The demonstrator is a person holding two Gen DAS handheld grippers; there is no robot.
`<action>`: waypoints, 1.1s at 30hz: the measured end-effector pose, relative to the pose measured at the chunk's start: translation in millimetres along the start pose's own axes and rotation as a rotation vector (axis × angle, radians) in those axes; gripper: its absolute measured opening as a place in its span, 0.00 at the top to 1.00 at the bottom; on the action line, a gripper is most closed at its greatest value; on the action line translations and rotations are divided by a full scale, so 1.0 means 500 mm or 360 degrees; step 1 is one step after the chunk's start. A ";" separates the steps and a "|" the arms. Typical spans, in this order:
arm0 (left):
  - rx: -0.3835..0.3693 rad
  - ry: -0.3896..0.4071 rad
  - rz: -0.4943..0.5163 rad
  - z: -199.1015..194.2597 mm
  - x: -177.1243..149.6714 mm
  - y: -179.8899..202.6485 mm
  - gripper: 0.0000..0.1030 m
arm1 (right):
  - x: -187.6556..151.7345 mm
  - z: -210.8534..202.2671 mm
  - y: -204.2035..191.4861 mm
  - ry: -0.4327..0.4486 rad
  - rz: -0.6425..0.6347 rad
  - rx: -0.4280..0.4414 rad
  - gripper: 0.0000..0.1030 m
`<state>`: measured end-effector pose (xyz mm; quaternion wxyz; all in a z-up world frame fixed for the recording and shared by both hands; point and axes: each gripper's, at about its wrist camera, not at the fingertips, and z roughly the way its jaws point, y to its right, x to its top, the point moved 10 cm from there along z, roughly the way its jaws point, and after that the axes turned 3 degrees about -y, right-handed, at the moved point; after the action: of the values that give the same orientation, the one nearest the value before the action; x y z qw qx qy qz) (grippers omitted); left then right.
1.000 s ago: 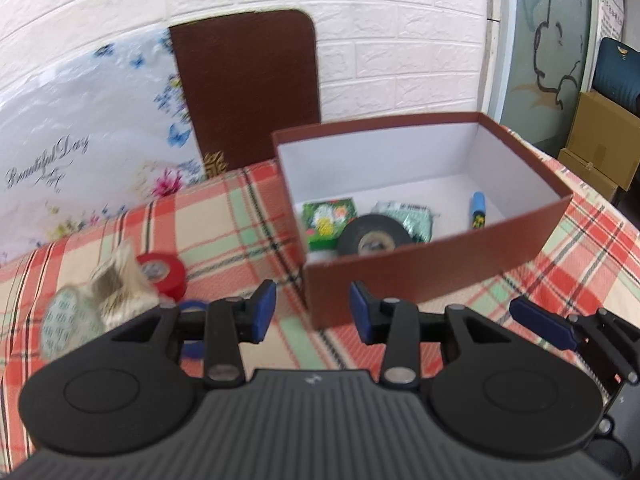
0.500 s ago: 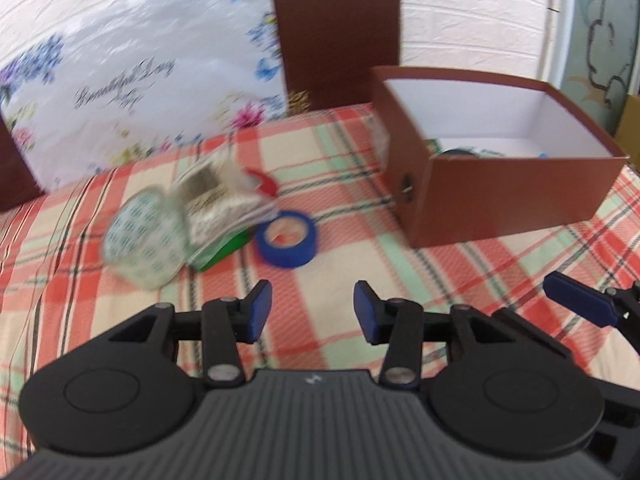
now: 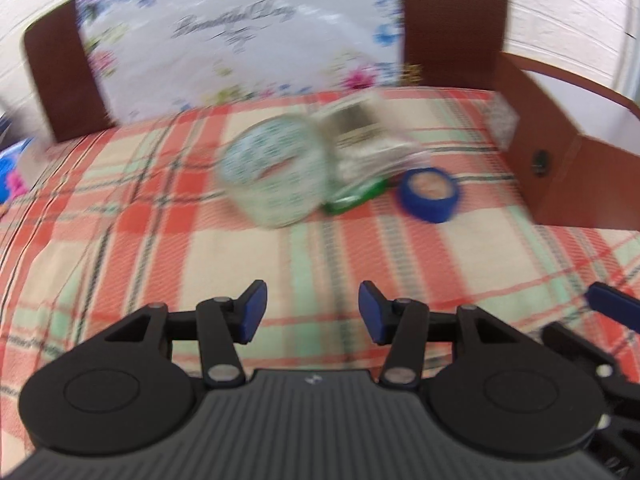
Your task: Organize objects
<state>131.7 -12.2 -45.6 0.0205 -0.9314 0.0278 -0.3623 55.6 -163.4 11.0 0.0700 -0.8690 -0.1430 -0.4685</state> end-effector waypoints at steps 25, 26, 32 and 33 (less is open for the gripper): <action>0.0120 0.0258 -0.0374 0.031 -0.065 -0.266 0.10 | 0.142 0.305 -0.303 -0.0032 -0.1474 0.0240 0.87; 0.0126 0.0254 -0.0368 0.033 -0.065 -0.265 0.10 | 0.134 0.298 -0.309 -0.0022 -0.1497 0.0244 0.89; 0.0132 0.0242 -0.0349 0.035 -0.066 -0.261 0.07 | 0.124 0.256 -0.310 0.0009 -0.1412 0.0286 0.90; 0.0128 0.0242 -0.0349 0.035 -0.065 -0.261 0.07 | 0.127 0.245 -0.305 -0.0012 -0.1352 0.0316 0.90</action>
<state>124.4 120.4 -73.1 0.0160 -0.8971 -0.0874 -0.4327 137.9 24.0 -5.3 -0.0462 -0.7238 -0.5323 -0.4365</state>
